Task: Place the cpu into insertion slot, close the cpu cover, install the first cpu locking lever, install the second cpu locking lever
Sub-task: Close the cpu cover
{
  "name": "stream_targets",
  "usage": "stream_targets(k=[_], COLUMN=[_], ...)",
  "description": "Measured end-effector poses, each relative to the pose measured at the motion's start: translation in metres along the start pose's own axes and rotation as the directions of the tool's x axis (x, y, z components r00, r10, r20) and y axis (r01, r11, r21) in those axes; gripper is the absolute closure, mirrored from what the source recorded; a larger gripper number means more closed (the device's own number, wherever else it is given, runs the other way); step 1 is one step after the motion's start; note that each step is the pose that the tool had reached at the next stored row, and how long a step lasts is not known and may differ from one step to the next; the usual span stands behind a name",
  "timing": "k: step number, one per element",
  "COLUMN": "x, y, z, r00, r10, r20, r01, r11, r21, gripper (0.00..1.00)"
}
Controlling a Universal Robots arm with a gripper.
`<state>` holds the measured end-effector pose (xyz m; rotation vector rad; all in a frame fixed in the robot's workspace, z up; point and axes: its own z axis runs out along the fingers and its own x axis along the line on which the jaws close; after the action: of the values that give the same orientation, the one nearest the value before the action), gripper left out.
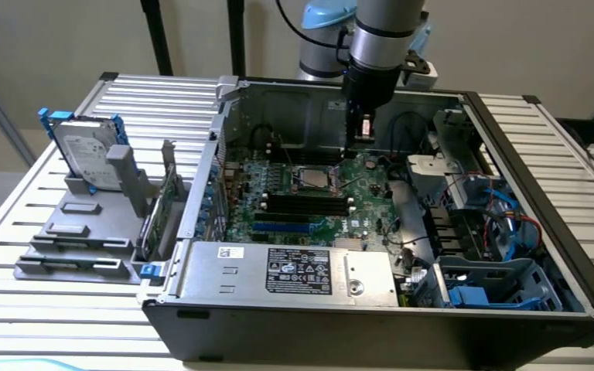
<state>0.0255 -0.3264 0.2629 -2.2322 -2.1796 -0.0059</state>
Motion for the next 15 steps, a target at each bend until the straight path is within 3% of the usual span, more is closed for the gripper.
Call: stream_targets(k=[10, 15], x=[0.001, -0.002], y=[0.0442, 0.0470], z=[-0.0010, 0.0071], r00=[1.0000, 0.9999], r10=[-0.001, -0.011], r20=[-0.0061, -0.0062], r01=[0.001, 0.011], r11=[1.0000, 0.9999], r21=[0.0002, 0.0004], gripper=[0.89, 0.89])
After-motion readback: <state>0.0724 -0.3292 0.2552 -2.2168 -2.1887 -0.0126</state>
